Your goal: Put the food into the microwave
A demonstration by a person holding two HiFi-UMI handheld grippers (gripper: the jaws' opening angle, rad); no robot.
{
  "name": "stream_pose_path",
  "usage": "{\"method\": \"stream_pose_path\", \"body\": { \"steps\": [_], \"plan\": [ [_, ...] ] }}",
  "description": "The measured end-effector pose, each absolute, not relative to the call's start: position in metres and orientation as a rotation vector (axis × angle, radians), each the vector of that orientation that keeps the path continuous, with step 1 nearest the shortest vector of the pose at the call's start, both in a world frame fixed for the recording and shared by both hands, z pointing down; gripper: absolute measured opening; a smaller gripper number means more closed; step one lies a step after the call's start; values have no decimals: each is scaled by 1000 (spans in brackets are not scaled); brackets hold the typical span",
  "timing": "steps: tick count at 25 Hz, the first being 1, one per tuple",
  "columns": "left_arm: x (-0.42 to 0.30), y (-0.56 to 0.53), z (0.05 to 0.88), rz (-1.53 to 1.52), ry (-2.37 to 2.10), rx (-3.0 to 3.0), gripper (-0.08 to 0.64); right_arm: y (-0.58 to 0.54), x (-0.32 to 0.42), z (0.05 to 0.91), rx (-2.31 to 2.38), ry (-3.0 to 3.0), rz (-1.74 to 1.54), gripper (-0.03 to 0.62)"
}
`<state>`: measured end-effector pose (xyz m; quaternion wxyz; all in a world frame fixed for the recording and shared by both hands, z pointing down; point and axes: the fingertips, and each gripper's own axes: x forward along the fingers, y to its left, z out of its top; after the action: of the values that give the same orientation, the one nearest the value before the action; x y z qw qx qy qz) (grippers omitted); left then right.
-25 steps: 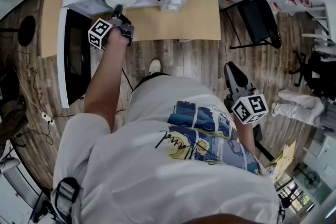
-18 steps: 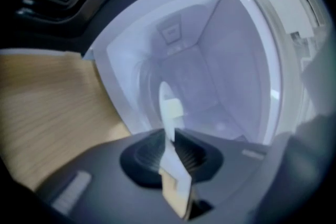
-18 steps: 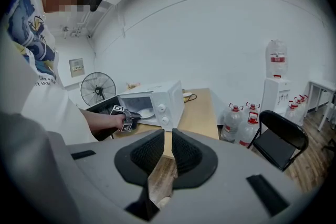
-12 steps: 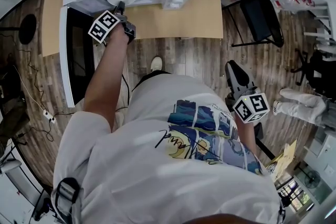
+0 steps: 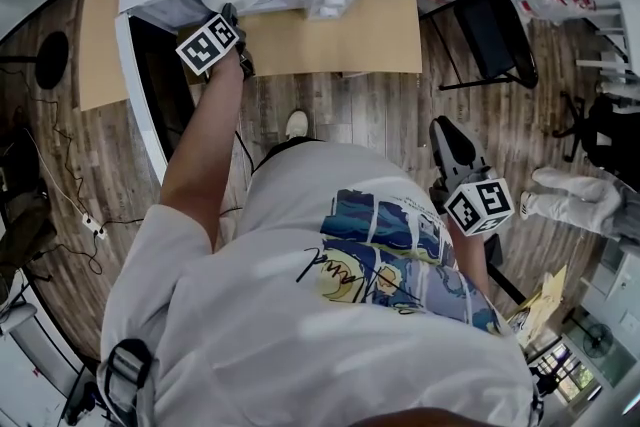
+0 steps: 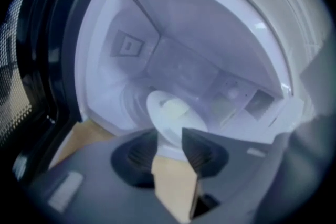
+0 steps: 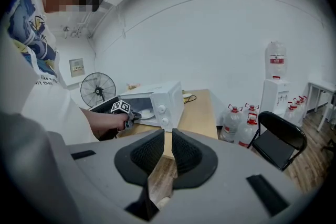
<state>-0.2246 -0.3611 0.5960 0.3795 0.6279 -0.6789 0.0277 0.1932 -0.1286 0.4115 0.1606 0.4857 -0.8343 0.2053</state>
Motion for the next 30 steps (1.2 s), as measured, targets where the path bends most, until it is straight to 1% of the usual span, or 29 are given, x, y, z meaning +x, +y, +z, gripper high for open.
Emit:
{"method": "stream_pose_path", "body": {
  "steps": [5,6,9,22,30],
  "plan": [
    [-226,-360,596,205,-1799,1637,175,-127,196,410,1397,-2382,588,40],
    [-228,-359,595,221,-1807,1640,188,-127,197,410,1398,-2382,588,40],
    [-230,-356,593,244,-1824,1652,196,-125,199,410,1395,-2381,592,40],
    [-218,-345,571,278,-1840,1777,199,-121,198,411,1375,-2418,570,32],
    [-201,-311,548,347,-1867,1884,199,-108,215,411,1330,-2457,558,31]
  ]
}}
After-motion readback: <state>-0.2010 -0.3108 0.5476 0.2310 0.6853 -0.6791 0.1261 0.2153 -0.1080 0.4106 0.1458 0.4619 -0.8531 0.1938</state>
